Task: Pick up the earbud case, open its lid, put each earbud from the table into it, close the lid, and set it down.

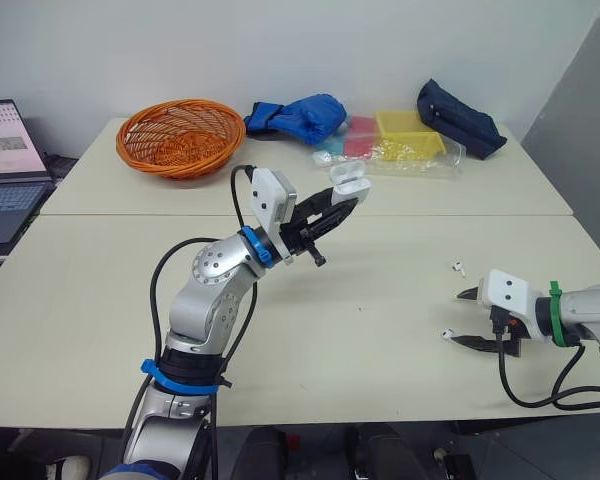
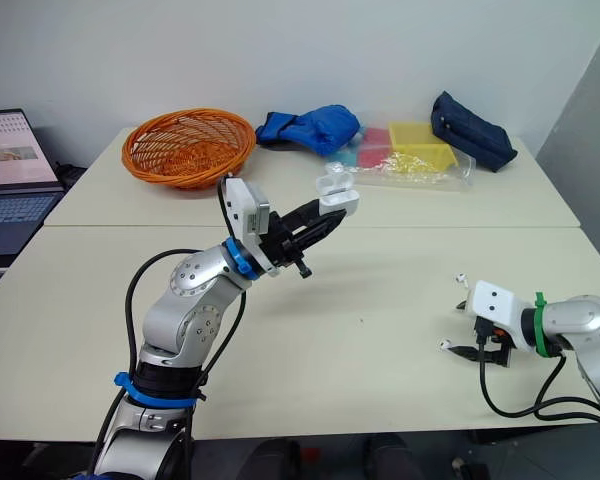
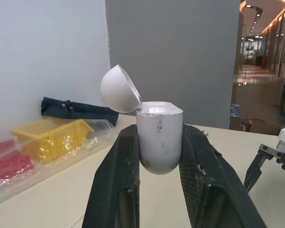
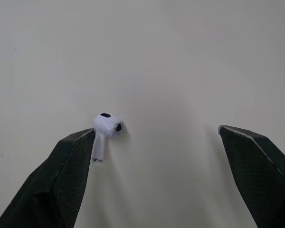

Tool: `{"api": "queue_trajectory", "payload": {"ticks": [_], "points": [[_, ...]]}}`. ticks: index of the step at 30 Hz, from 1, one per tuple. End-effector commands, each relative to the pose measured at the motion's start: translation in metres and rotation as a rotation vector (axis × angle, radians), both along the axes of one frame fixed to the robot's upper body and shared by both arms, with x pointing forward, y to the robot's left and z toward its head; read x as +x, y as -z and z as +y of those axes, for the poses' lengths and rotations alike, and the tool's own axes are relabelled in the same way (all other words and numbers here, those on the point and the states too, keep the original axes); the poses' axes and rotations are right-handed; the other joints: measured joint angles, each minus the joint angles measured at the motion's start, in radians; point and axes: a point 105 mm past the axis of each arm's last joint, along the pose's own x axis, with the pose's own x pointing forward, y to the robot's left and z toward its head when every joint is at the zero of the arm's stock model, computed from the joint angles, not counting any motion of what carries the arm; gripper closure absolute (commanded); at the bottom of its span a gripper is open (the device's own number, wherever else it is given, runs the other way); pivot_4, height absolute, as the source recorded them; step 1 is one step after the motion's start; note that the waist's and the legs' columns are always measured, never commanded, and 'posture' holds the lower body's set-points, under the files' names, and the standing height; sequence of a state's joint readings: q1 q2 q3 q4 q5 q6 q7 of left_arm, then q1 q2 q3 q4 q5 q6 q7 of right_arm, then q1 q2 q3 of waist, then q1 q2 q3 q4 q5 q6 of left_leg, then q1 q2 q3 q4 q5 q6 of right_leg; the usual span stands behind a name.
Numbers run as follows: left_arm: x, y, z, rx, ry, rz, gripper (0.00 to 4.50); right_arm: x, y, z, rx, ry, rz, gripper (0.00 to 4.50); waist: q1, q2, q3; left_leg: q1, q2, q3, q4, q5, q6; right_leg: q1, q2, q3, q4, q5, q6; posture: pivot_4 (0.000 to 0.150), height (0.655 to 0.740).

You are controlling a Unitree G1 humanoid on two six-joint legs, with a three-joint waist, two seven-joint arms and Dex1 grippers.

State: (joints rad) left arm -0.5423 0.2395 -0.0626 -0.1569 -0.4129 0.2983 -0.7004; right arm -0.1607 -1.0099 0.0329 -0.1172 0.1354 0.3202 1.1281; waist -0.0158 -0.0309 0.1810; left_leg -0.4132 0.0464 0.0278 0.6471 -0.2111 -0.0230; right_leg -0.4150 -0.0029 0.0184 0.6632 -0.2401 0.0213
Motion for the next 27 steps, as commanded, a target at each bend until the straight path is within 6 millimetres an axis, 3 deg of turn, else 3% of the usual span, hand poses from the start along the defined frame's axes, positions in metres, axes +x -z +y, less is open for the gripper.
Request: {"api": "queue_trajectory", "payload": {"ticks": [1, 8, 16, 18, 21, 27], "points": [[-0.007, -0.013, -0.003, -0.020, 0.020, -0.054, 3.75, 0.008, -0.013, -0.005, -0.015, 0.019, -0.054, 0.17, 0.000, 0.000, 0.000, 0.000, 0.000, 0.000, 0.000, 0.000, 0.000, 0.000, 0.000, 0.000, 0.000, 0.000, 0.000, 0.150, 0.7400], [-0.007, -0.012, -0.003, -0.019, 0.019, -0.053, 3.75, 0.005, -0.021, -0.009, 0.001, 0.029, -0.042, 0.17, 0.000, 0.000, 0.000, 0.000, 0.000, 0.000, 0.000, 0.000, 0.000, 0.000, 0.000, 0.000, 0.000, 0.000, 0.000, 0.150, 0.7400], [-0.007, -0.011, -0.001, -0.014, 0.018, -0.053, 3.75, -0.015, -0.049, 0.009, 0.078, 0.033, 0.066, 0.17, 0.000, 0.000, 0.000, 0.000, 0.000, 0.000, 0.000, 0.000, 0.000, 0.000, 0.000, 0.000, 0.000, 0.000, 0.000, 0.150, 0.7400], [-0.007, -0.011, -0.002, -0.015, 0.020, -0.054, 3.75, -0.030, -0.040, 0.013, 0.054, 0.062, 0.186, 0.17, 0.002, 0.000, 0.000, 0.000, 0.000, 0.000, 0.000, 0.000, 0.000, 0.000, 0.000, 0.000, 0.000, 0.000, 0.000, 0.150, 0.7400], [-0.007, -0.012, -0.003, -0.018, 0.022, -0.055, 3.75, -0.038, -0.027, 0.014, 0.011, 0.122, 0.258, 0.17, 0.003, 0.000, 0.000, 0.000, 0.000, 0.000, 0.000, 0.000, 0.000, 0.000, 0.000, -0.001, -0.001, 0.000, 0.000, 0.150, 0.7400], [-0.010, -0.011, -0.003, -0.024, 0.010, -0.051, 3.75, -0.012, -0.010, 0.025, -0.003, 0.173, 0.132, 0.17, -0.002, -0.001, 0.000, 0.001, 0.000, 0.000, 0.000, 0.000, 0.000, 0.000, 0.000, 0.000, 0.000, 0.000, 0.000, 0.150, 0.7400]]}}
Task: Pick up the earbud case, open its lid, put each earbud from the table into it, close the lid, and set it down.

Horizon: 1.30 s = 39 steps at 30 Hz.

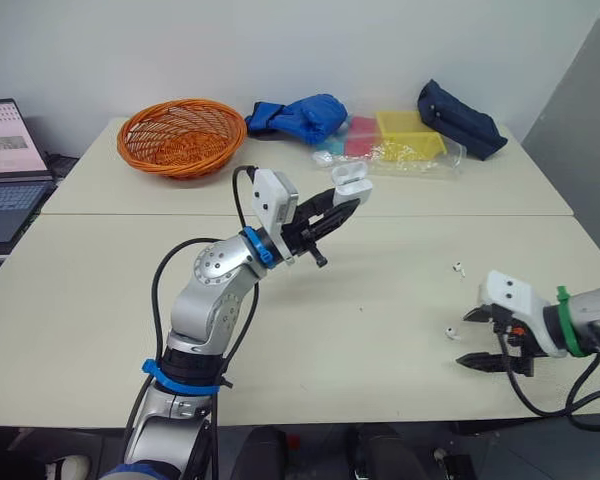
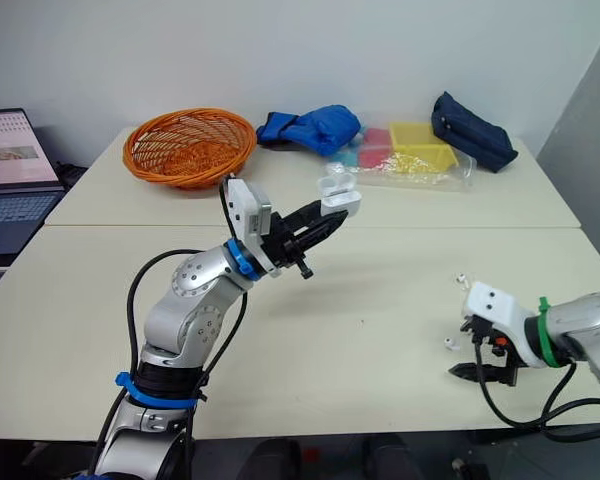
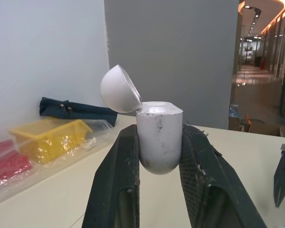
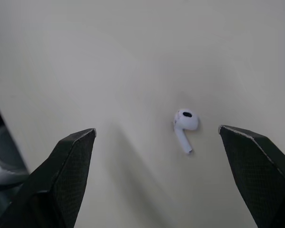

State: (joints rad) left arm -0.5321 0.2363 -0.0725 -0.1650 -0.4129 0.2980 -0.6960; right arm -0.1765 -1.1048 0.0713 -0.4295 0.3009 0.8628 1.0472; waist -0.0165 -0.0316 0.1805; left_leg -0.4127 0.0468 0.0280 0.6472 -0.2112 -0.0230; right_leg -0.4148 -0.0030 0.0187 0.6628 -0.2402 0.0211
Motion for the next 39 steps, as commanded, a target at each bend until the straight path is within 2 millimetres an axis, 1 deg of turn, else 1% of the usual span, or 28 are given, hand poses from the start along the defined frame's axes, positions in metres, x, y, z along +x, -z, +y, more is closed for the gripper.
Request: {"api": "queue_trajectory", "payload": {"ticks": [1, 3, 6, 8, 10, 11, 18, 20, 22, 27, 30, 32, 35, 39], "points": [[-0.009, -0.012, 0.000, -0.025, 0.003, -0.055, 3.75, 0.014, 0.003, 0.004, -0.018, 0.029, -0.086, 0.17, -0.001, 0.000, 0.000, 0.000, 0.000, 0.000, 0.000, 0.000, 0.000, 0.000, 0.000, 0.000, 0.000, 0.000, 0.000, 0.150, 0.7400], [-0.010, -0.012, 0.000, -0.026, 0.001, -0.054, 3.75, 0.016, 0.008, 0.005, -0.026, 0.026, -0.100, 0.17, 0.000, 0.000, 0.000, -0.001, 0.000, -0.001, 0.000, 0.000, 0.000, 0.000, 0.000, -0.001, 0.000, 0.000, 0.000, 0.150, 0.7400], [-0.009, -0.013, 0.000, -0.025, -0.003, -0.055, 3.75, 0.016, 0.022, -0.001, -0.048, 0.039, -0.091, 0.17, 0.001, 0.000, 0.000, -0.001, 0.000, -0.001, 0.000, 0.000, 0.000, -0.001, 0.000, -0.001, -0.001, 0.000, 0.000, 0.150, 0.7400], [-0.009, -0.013, 0.000, -0.024, -0.003, -0.057, 3.75, 0.016, 0.026, -0.004, -0.045, 0.056, -0.086, 0.17, 0.002, 0.000, 0.000, -0.002, 0.000, -0.001, 0.000, 0.000, 0.000, -0.001, 0.000, -0.001, -0.001, 0.000, 0.000, 0.150, 0.7400], [-0.009, -0.013, 0.001, -0.022, -0.003, -0.059, 3.75, 0.017, 0.027, -0.007, -0.055, 0.055, -0.089, 0.53, 0.002, 0.000, 0.000, -0.001, 0.000, -0.001, 0.000, 0.000, 0.000, 0.000, 0.000, -0.001, -0.001, 0.000, 0.000, 0.150, 0.7400], [-0.009, -0.013, 0.001, -0.021, -0.003, -0.059, 3.75, 0.016, 0.026, -0.008, -0.057, 0.054, -0.088, 0.76, 0.002, 0.000, 0.000, -0.001, 0.000, 0.000, 0.000, 0.000, 0.000, 0.000, 0.000, 0.000, -0.001, 0.000, 0.000, 0.150, 0.7400], [-0.010, -0.013, 0.001, -0.020, -0.002, -0.060, 3.75, 0.010, 0.027, -0.005, -0.049, 0.036, -0.075, 3.27, 0.002, 0.000, 0.000, 0.004, 0.000, 0.000, 0.000, 0.000, 0.000, 0.005, 0.000, 0.000, -0.001, -0.001, -0.001, 0.150, 0.7400], [-0.010, -0.013, 0.001, -0.020, -0.003, -0.060, 3.75, 0.008, 0.029, -0.009, -0.061, 0.038, -0.069, 3.93, 0.003, 0.000, 0.000, 0.004, 0.000, 0.000, 0.000, 0.000, 0.000, 0.005, 0.000, 0.000, -0.001, -0.001, -0.001, 0.150, 0.7400], [-0.010, -0.012, 0.001, -0.019, -0.003, -0.060, 3.75, 0.006, 0.031, -0.018, -0.088, 0.036, -0.064, 4.47, 0.007, 0.000, 0.000, 0.004, 0.000, 0.000, 0.000, 0.000, 0.000, 0.005, 0.000, 0.000, -0.002, 0.000, -0.001, 0.150, 0.7400], [-0.009, -0.012, 0.000, -0.022, -0.002, -0.060, 3.75, 0.002, 0.026, -0.024, -0.101, -0.010, -0.058, 4.47, 0.020, 0.000, 0.000, 0.004, -0.001, 0.000, 0.000, 0.000, 0.000, 0.006, -0.001, -0.001, -0.003, -0.001, -0.001, 0.150, 0.7400], [-0.009, -0.012, 0.000, -0.023, 0.000, -0.059, 3.75, -0.002, 0.016, -0.036, -0.131, -0.068, -0.039, 4.47, 0.022, 0.000, 0.000, 0.003, -0.002, 0.000, 0.000, 0.000, 0.000, 0.006, -0.003, 0.000, -0.005, -0.001, -0.001, 0.150, 0.7400], [-0.009, -0.011, 0.000, -0.025, -0.002, -0.057, 3.75, 0.002, 0.011, -0.044, -0.143, -0.072, -0.047, 4.47, 0.020, 0.000, 0.000, 0.003, -0.002, 0.001, 0.000, 0.000, 0.000, 0.006, -0.003, 0.000, -0.006, -0.001, -0.001, 0.150, 0.7400], [-0.009, -0.011, -0.001, -0.032, -0.005, -0.054, 3.75, 0.012, 0.007, -0.043, -0.115, -0.063, -0.081, 4.47, 0.013, 0.000, 0.000, 0.003, -0.001, 0.000, -0.001, 0.000, 0.000, 0.006, -0.002, -0.001, -0.006, -0.001, -0.001, 0.150, 0.7400], [-0.009, -0.011, -0.001, -0.034, -0.010, -0.055, 3.75, 0.016, 0.009, -0.040, -0.105, -0.065, -0.087, 4.47, 0.010, 0.000, 0.000, 0.004, 0.000, -0.001, -0.002, 0.000, 0.000, 0.005, 0.000, -0.001, -0.003, 0.000, -0.001, 0.150, 0.7400]]}}
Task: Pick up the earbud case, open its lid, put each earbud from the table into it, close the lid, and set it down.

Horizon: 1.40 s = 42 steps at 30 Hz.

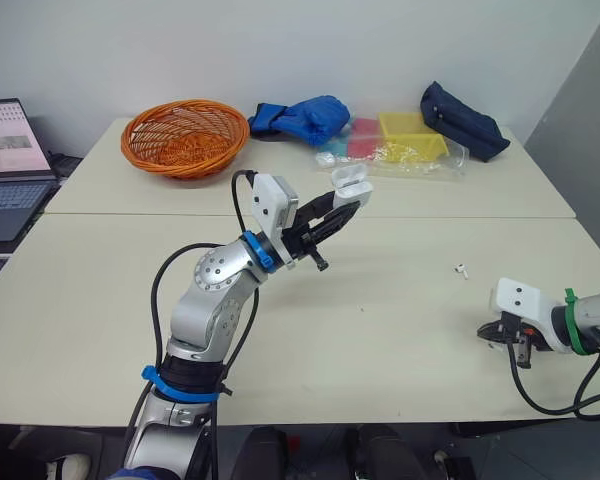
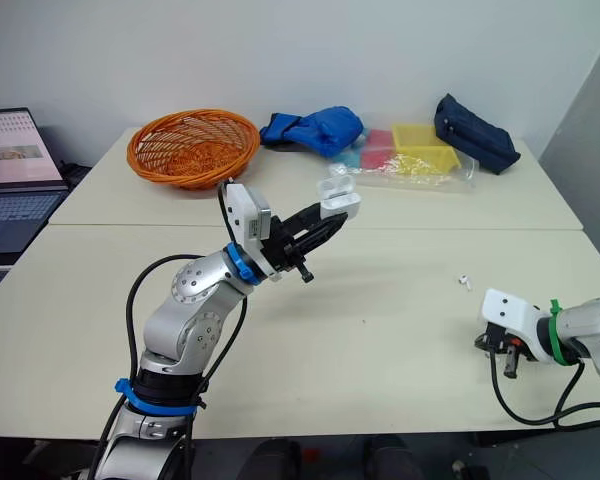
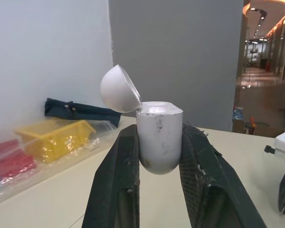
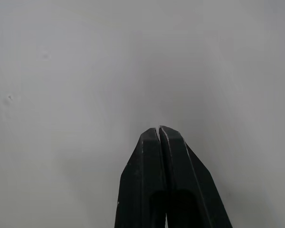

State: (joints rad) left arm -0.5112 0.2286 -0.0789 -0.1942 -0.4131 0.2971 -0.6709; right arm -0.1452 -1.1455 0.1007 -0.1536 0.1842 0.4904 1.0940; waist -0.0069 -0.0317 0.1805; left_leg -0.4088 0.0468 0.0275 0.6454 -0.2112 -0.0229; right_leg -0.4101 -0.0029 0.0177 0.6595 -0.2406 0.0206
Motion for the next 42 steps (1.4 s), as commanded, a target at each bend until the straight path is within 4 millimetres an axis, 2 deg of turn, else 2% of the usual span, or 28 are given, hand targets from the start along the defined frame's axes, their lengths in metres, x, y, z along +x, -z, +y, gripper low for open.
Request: {"api": "queue_trajectory", "payload": {"ticks": [1, 10, 11, 14, 16, 20, 23, 24, 30, 42], "points": [[-0.006, -0.012, 0.001, -0.020, 0.000, -0.053, 3.75, 0.004, -0.006, 0.002, 0.000, -0.023, -0.027, 4.47, 0.001, 0.000, 0.000, 0.000, 0.000, -0.001, 0.000, 0.000, 0.000, 0.000, 0.000, -0.001, 0.000, 0.000, 0.000, 0.150, 0.7400], [-0.006, -0.011, 0.001, -0.018, -0.002, -0.051, 3.75, 0.008, -0.015, 0.008, 0.031, -0.024, -0.059, 4.47, 0.002, 0.000, 0.000, 0.000, 0.000, 0.001, 0.000, 0.000, 0.000, 0.000, 0.000, 0.000, 0.000, 0.000, 0.000, 0.150, 0.7400], [-0.006, -0.011, 0.001, -0.017, -0.002, -0.050, 3.75, 0.008, -0.018, 0.010, 0.044, -0.019, -0.059, 4.30, 0.002, 0.000, 0.000, 0.000, 0.000, 0.001, 0.000, 0.000, 0.000, 0.000, 0.000, 0.000, 0.000, 0.000, 0.000, 0.150, 0.7400], [-0.006, -0.011, 0.001, -0.018, 0.003, -0.050, 3.75, 0.006, -0.033, 0.014, 0.073, 0.002, -0.046, 3.56, 0.003, 0.000, 0.000, 0.000, 0.000, 0.000, 0.000, 0.000, 0.000, 0.000, 0.000, 0.000, 0.000, 0.000, 0.000, 0.150, 0.7400], [-0.006, -0.011, 0.000, -0.019, 0.005, -0.050, 3.75, 0.001, -0.039, 0.012, 0.071, 0.030, -0.021, 2.80, 0.003, 0.000, 0.000, 0.000, 0.000, 0.000, 0.000, 0.000, 0.000, 0.000, 0.000, 0.000, 0.000, 0.000, 0.000, 0.150, 0.7400], [-0.006, -0.012, -0.002, -0.024, 0.013, -0.049, 3.75, -0.010, -0.041, -0.004, -0.010, 0.083, 0.042, 1.31, 0.005, 0.000, 0.000, -0.001, 0.000, 0.000, 0.000, 0.000, 0.000, 0.000, -0.001, 0.000, -0.001, 0.000, 0.000, 0.150, 0.7400], [-0.007, -0.011, -0.004, -0.027, 0.017, -0.049, 3.75, -0.010, -0.039, -0.013, -0.032, 0.130, 0.057, 0.20, 0.005, 0.000, 0.000, -0.001, 0.000, 0.000, 0.000, 0.000, 0.000, 0.000, -0.001, 0.000, -0.001, -0.001, -0.001, 0.150, 0.7400], [-0.007, -0.011, -0.005, -0.028, 0.017, -0.049, 3.75, -0.010, -0.038, -0.015, -0.030, 0.152, 0.062, 0.04, 0.005, 0.000, 0.000, -0.001, 0.000, 0.001, 0.000, 0.000, 0.000, 0.000, -0.001, 0.000, -0.001, -0.001, -0.001, 0.150, 0.7400], [-0.008, -0.008, -0.003, -0.034, 0.007, -0.038, 3.75, -0.017, -0.023, -0.011, 0.015, 0.253, 0.112, 0.04, 0.004, 0.000, 0.000, -0.001, 0.000, 0.000, 0.000, 0.000, 0.000, 0.000, -0.001, 0.000, -0.001, 0.000, 0.000, 0.150, 0.7400], [-0.008, -0.008, -0.002, -0.035, -0.005, -0.035, 3.75, -0.012, -0.004, -0.012, -0.019, 0.260, 0.109, 0.04, 0.004, 0.000, 0.000, -0.001, 0.000, 0.001, 0.000, 0.000, 0.000, 0.000, -0.001, 0.000, -0.001, -0.001, -0.001, 0.150, 0.7400]]}}
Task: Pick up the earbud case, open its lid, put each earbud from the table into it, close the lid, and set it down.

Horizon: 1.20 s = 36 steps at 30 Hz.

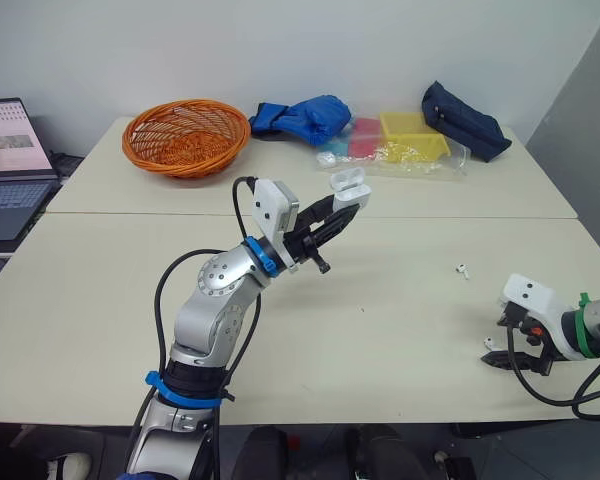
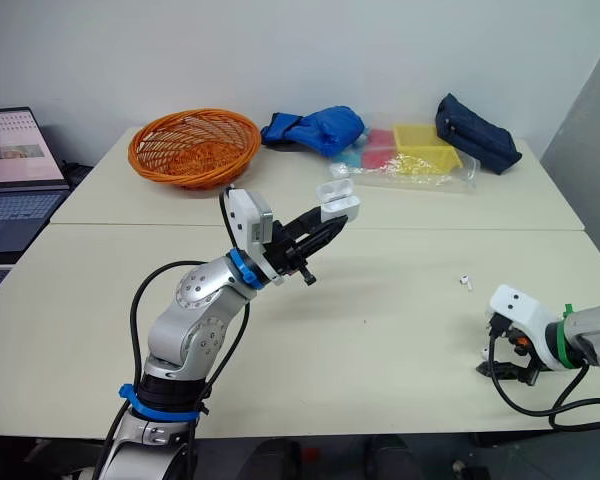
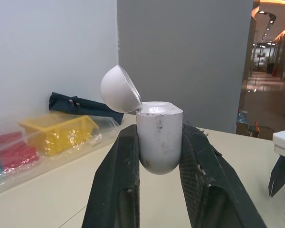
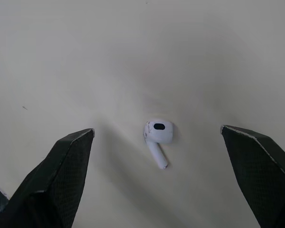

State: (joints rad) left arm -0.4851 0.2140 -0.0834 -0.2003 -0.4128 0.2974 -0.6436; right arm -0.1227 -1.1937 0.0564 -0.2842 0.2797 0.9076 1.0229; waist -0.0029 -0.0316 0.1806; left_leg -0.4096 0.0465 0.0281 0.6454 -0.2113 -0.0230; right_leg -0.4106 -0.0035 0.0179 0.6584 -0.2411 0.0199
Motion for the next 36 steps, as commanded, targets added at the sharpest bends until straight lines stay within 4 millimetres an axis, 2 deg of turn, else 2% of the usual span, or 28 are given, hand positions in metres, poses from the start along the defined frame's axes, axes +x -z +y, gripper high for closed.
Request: {"api": "queue_trajectory", "payload": {"ticks": [1, 4, 6, 11, 26, 29, 32, 33, 36], "points": [[-0.008, -0.014, -0.002, -0.015, 0.016, -0.062, 3.75, 0.003, -0.002, 0.001, -0.018, -0.014, -0.031, 0.04, 0.000, 0.000, 0.000, 0.000, 0.000, 0.000, 0.000, 0.000, 0.000, 0.000, 0.000, 0.000, 0.000, 0.000, 0.000, 0.150, 0.7400], [-0.008, -0.015, -0.003, -0.015, 0.016, -0.063, 3.75, 0.004, 0.001, 0.003, -0.009, -0.005, -0.036, 0.04, 0.000, 0.000, 0.000, 0.000, 0.000, 0.000, 0.000, 0.000, 0.000, 0.000, 0.000, 0.000, 0.000, 0.000, 0.000, 0.150, 0.7400], [-0.008, -0.015, -0.003, -0.014, 0.016, -0.064, 3.75, 0.005, 0.002, 0.003, -0.003, 0.007, -0.034, 0.57, 0.000, 0.000, 0.000, 0.000, 0.000, 0.000, 0.000, 0.000, 0.000, 0.000, 0.000, 0.000, 0.000, 0.000, 0.000, 0.150, 0.7400], [-0.008, -0.015, -0.003, -0.012, 0.015, -0.064, 3.75, 0.000, 0.005, 0.005, -0.007, 0.000, -0.019, 2.31, 0.000, 0.000, 0.000, 0.000, 0.000, 0.000, 0.000, 0.000, 0.000, 0.000, 0.000, 0.000, 0.000, 0.000, 0.000, 0.150, 0.7400], [-0.008, -0.013, -0.002, -0.008, 0.011, -0.065, 3.75, -0.006, 0.011, 0.012, 0.010, -0.002, 0.013, 2.31, 0.000, 0.000, 0.000, 0.000, 0.000, 0.000, 0.000, 0.000, 0.000, 0.000, 0.000, 0.000, 0.000, 0.000, 0.000, 0.150, 0.7400], [-0.008, -0.014, -0.001, -0.009, 0.010, -0.066, 3.75, -0.007, 0.012, 0.012, 0.013, 0.002, 0.021, 2.87, 0.000, 0.000, 0.000, 0.000, 0.000, -0.001, 0.000, 0.000, 0.000, 0.000, 0.000, -0.001, 0.000, 0.000, 0.000, 0.150, 0.7400], [-0.008, -0.014, -0.001, -0.007, 0.009, -0.067, 3.75, -0.009, 0.015, 0.010, 0.007, 0.001, 0.028, 3.88, 0.000, 0.000, 0.000, 0.000, 0.000, -0.001, 0.000, 0.000, 0.000, 0.000, 0.000, -0.001, 0.000, 0.000, 0.000, 0.150, 0.7400], [-0.008, -0.014, -0.001, -0.007, 0.008, -0.067, 3.75, -0.009, 0.016, 0.009, 0.008, 0.005, 0.028, 4.10, 0.000, 0.000, 0.000, 0.000, 0.000, 0.000, 0.000, 0.000, 0.000, 0.000, 0.000, 0.000, 0.000, 0.000, 0.000, 0.150, 0.7400], [-0.008, -0.014, -0.001, -0.005, 0.008, -0.067, 3.75, -0.009, 0.016, 0.010, 0.015, 0.009, 0.022, 4.09, 0.000, 0.000, 0.000, 0.000, 0.000, -0.001, 0.000, 0.000, 0.000, 0.000, 0.000, -0.001, -0.001, 0.000, 0.000, 0.150, 0.7400]]}}
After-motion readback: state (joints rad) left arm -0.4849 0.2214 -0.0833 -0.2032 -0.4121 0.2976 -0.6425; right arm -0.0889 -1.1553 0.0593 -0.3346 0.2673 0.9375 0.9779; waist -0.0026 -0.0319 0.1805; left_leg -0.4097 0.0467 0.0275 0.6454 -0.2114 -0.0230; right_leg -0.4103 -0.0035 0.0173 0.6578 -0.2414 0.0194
